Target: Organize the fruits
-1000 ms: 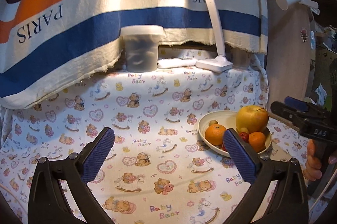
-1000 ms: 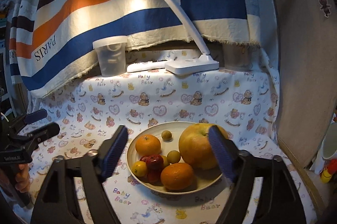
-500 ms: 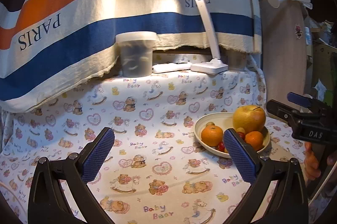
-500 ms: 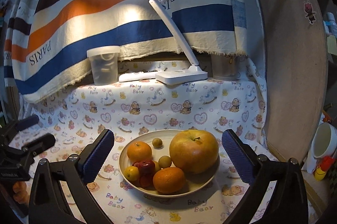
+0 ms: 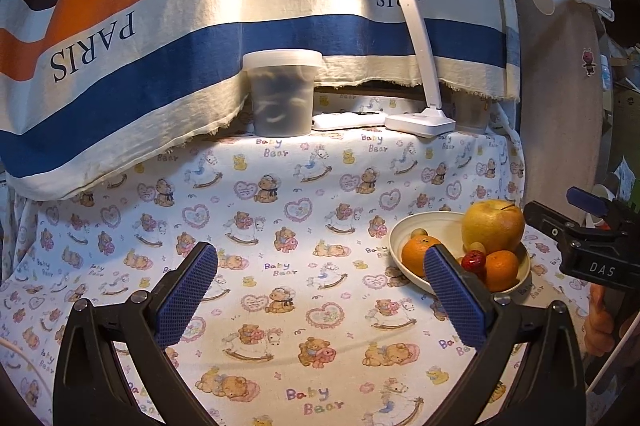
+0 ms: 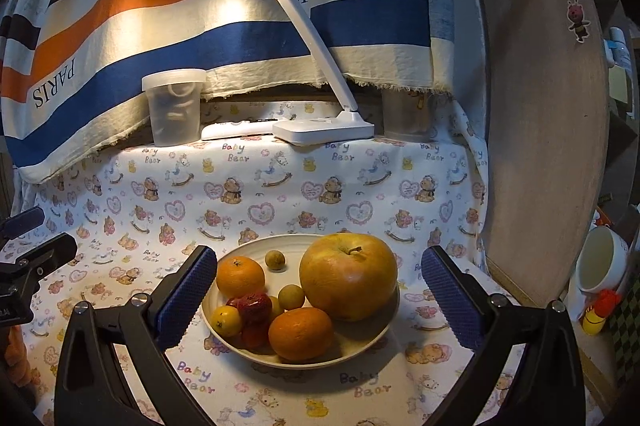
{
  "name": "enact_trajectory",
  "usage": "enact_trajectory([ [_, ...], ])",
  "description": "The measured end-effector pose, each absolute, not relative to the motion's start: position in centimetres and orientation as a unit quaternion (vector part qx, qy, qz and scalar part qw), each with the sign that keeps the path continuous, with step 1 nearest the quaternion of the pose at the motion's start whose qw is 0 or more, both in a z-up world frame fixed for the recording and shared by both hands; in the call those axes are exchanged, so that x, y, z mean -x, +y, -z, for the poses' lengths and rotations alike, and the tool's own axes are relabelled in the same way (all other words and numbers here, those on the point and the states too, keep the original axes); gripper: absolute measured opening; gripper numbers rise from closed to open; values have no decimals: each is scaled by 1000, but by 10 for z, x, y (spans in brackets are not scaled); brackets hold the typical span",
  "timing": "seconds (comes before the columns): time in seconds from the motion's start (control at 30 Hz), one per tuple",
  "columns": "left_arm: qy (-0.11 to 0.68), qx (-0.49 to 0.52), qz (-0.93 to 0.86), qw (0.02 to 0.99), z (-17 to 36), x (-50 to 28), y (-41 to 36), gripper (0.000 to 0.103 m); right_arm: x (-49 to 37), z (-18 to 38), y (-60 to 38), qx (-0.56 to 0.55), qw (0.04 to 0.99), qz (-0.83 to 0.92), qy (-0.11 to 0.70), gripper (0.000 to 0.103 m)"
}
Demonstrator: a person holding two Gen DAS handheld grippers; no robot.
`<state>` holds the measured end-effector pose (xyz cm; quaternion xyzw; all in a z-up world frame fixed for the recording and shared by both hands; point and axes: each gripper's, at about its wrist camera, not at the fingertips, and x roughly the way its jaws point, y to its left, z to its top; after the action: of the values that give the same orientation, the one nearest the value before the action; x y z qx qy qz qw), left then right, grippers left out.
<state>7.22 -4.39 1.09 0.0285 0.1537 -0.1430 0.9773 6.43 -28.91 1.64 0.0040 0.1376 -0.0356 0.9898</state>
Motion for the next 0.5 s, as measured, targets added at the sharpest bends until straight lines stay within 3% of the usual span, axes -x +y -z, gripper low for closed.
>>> enact_trajectory([
  [0.5,154,-31,143,977,-12,-72,-44,103,-63,-17,-290,-4,990,38,137,103],
])
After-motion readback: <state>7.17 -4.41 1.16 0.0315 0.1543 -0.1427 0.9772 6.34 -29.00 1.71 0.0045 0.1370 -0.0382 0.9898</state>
